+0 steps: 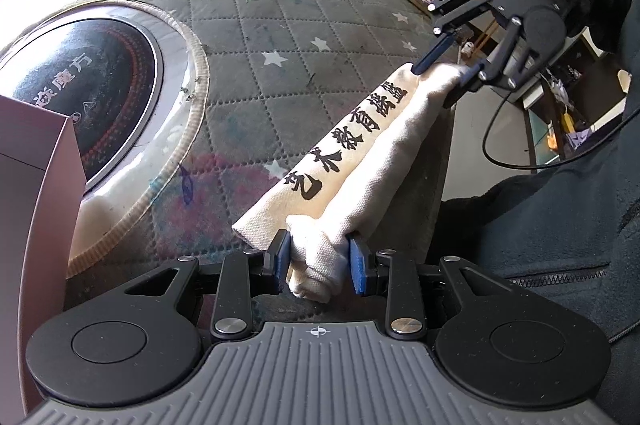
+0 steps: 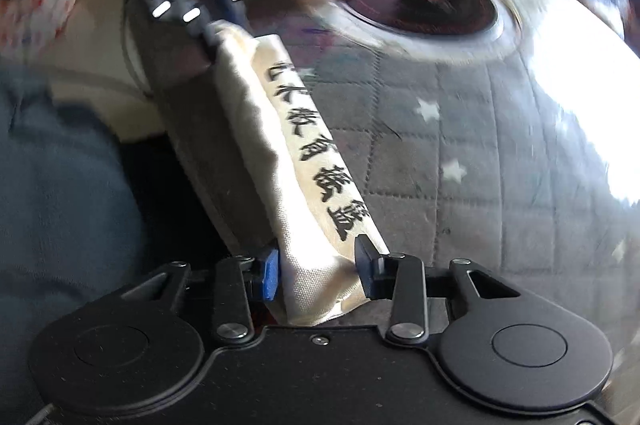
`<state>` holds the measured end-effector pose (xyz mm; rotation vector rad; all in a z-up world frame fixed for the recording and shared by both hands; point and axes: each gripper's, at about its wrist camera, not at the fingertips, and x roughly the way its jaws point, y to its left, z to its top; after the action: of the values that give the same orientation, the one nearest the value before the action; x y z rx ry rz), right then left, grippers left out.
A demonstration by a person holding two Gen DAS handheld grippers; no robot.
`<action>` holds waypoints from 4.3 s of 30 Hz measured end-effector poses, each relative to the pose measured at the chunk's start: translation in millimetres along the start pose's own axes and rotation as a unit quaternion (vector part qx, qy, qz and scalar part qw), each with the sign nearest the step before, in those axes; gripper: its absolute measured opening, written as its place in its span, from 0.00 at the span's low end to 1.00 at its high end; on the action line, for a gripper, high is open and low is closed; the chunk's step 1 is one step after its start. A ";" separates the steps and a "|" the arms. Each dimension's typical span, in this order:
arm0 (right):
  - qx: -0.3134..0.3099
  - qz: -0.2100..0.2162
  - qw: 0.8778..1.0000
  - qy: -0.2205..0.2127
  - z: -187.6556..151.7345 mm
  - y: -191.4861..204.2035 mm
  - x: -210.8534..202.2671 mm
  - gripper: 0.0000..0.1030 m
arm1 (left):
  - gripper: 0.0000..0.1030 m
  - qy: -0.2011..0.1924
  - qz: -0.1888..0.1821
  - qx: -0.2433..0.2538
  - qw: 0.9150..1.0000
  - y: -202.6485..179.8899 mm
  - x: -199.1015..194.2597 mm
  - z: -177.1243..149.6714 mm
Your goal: Fold shopping bag
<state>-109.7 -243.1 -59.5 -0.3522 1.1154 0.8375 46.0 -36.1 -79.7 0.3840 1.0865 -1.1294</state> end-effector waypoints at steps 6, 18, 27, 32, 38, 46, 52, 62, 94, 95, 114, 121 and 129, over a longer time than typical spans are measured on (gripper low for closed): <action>0.114 0.067 0.991 0.010 0.2 -38.3 6.0 0.39 | 0.31 0.006 -0.011 -0.039 0.999 12.0 1.8 4.8; 0.231 0.120 0.965 0.024 -2.7 -74.0 17.5 0.39 | 0.31 0.043 -0.020 -0.132 0.990 34.2 12.3 20.3; 0.264 0.103 0.959 0.030 -1.3 -77.3 17.6 0.36 | 0.31 0.066 0.003 -0.173 0.983 36.0 18.1 27.8; 0.271 0.084 0.959 0.029 0.2 -74.3 16.6 0.35 | 0.31 0.077 0.011 -0.191 0.979 37.6 21.4 30.5; 0.221 0.039 0.974 0.012 5.7 -56.3 6.8 0.38 | 0.31 0.081 0.022 -0.201 0.976 35.9 22.3 32.0; 0.159 -0.011 0.986 -0.050 18.2 -30.3 -31.8 0.39 | 0.31 0.078 0.031 -0.202 0.976 33.0 22.8 31.9; 0.108 0.014 0.993 -0.046 39.2 0.6 -17.7 0.36 | 0.31 0.072 0.032 -0.199 0.977 31.7 22.9 30.6; 0.128 0.008 0.992 0.013 66.4 9.7 27.6 0.28 | 0.31 0.058 0.027 -0.196 0.978 32.9 21.2 26.4; 0.070 0.002 0.996 0.057 78.0 18.9 43.2 0.35 | 0.33 -0.022 0.129 -0.124 0.984 -22.0 -19.7 30.5; 0.073 0.001 0.996 0.057 78.0 19.7 43.4 0.35 | 0.30 -0.024 0.130 -0.113 0.985 -25.7 -19.1 32.3; 0.076 0.007 0.995 0.067 88.0 40.8 52.6 0.35 | 0.02 0.006 0.139 -0.087 0.986 -23.1 13.9 37.5; 0.074 0.003 0.995 0.069 90.2 45.7 56.1 0.35 | 0.02 0.008 0.148 -0.074 0.986 -24.7 25.0 36.5; 0.061 0.000 0.996 0.069 85.7 45.8 54.3 0.42 | 0.03 -0.004 0.154 -0.069 0.986 -38.2 14.0 42.1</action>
<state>-78.5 -136.4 -64.6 -0.3113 1.2890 0.7497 34.1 -90.7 -62.1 0.4214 1.0511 -0.7762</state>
